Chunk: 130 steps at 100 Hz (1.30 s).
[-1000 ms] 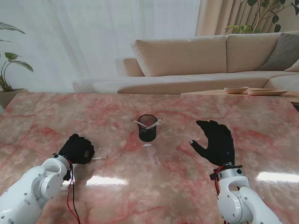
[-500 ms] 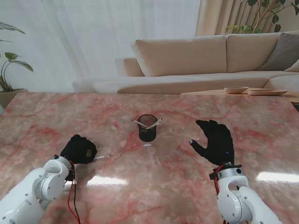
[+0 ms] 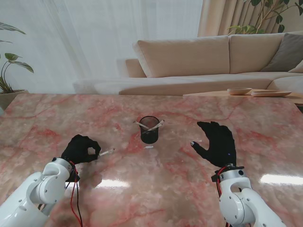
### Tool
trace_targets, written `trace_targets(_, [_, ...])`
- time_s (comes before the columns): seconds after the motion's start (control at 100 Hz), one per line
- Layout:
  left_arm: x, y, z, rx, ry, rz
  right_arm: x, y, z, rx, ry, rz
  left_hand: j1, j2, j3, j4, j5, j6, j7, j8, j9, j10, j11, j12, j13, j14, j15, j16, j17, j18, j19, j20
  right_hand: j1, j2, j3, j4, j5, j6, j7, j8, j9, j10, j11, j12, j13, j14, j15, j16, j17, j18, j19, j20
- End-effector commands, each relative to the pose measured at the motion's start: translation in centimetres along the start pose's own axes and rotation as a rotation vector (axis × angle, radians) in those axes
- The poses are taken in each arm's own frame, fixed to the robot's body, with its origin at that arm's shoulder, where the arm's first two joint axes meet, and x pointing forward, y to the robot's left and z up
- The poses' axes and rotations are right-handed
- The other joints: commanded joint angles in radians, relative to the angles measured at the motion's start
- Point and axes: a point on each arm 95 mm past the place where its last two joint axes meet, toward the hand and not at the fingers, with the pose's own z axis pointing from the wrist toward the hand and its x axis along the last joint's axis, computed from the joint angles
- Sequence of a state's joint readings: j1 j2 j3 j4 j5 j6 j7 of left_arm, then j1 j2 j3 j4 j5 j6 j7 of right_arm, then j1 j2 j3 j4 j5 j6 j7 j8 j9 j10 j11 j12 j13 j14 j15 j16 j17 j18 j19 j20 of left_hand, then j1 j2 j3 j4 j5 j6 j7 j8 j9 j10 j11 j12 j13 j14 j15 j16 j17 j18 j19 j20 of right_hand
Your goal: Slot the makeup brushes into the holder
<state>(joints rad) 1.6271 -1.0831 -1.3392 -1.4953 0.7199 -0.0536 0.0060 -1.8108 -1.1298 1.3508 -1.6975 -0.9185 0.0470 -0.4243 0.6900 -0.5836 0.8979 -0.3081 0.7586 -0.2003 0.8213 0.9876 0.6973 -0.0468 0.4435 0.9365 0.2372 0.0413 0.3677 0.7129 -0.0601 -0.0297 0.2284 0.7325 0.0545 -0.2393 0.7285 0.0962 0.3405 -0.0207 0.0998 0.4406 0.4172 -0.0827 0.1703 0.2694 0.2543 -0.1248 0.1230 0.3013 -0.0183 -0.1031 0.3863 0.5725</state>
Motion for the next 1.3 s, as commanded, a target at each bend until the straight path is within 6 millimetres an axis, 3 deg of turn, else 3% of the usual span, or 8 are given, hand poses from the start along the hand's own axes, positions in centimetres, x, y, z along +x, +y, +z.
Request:
trace_targets(0.0, [0.4,-0.1,0.0,0.013,0.004,-0.023,-0.1,-0.4,-0.2,0.024,-0.006,0.005,0.094,0.099,0.006,0.008,0.03,-0.143,0.084,0.079,0.049,-0.003,-0.014,-0.019,0.011,0.015,0.018,0.013,-0.003,-0.026,-0.037,-0.019,0.003,-0.008,0.014,-0.032,0.008,0.0,0.007,0.016,0.009,-0.002,-0.001,0.016,0.002,0.001,0.007,0.029,-0.023,-0.004,0.012,0.027])
trace_targets(0.5, [3.4,-1.5,0.0,0.069,0.04,-0.279,0.1,-0.5,-0.2,0.028,-0.006,0.005,0.104,0.102,-0.005,0.012,0.037,-0.149,0.066,0.103,0.074,0.01,-0.044,-0.084,0.02,0.021,0.006,0.006,-0.003,-0.035,-0.042,-0.029,0.004,-0.008,0.013,-0.033,0.009,-0.001,0.008,0.015,0.01,-0.002,-0.003,0.016,0.0,0.002,0.005,0.028,-0.025,-0.006,0.011,0.028])
trace_targets(0.95, [8.8,-4.1,1.7,0.143,0.141,-0.616,0.1,-0.6,-0.3,0.026,-0.013,0.018,0.103,0.103,-0.006,0.018,0.046,-0.155,0.052,0.117,0.065,0.01,-0.04,-0.089,0.009,0.02,-0.009,-0.001,0.004,-0.037,-0.073,-0.076,0.002,-0.005,0.012,-0.034,0.009,-0.002,0.008,0.014,0.01,-0.003,-0.005,0.016,0.0,0.002,0.004,0.028,-0.026,-0.005,0.01,0.029])
trace_targets(1.21, [12.2,-5.2,3.4,0.171,0.194,-0.775,-0.3,-0.7,-0.5,0.023,-0.029,0.029,0.102,0.112,-0.016,0.02,0.047,-0.164,0.036,0.137,0.002,0.004,-0.036,-0.126,-0.02,0.005,-0.029,-0.015,0.021,-0.048,-0.123,-0.188,0.002,-0.006,0.012,-0.034,0.009,-0.003,0.007,0.014,0.01,-0.003,-0.004,0.016,-0.001,0.001,0.004,0.028,-0.026,-0.006,0.009,0.029])
trace_targets(1.29, [13.1,-5.5,3.9,0.174,0.212,-0.819,-0.4,-0.7,-0.6,0.021,-0.034,0.032,0.104,0.114,-0.019,0.023,0.05,-0.166,0.029,0.144,-0.058,0.002,-0.008,-0.291,-0.043,-0.009,-0.045,-0.034,0.025,-0.058,-0.127,-0.26,0.003,-0.006,0.012,-0.034,0.009,-0.004,0.007,0.014,0.01,-0.003,-0.004,0.016,0.0,0.002,0.004,0.028,-0.026,-0.006,0.009,0.03])
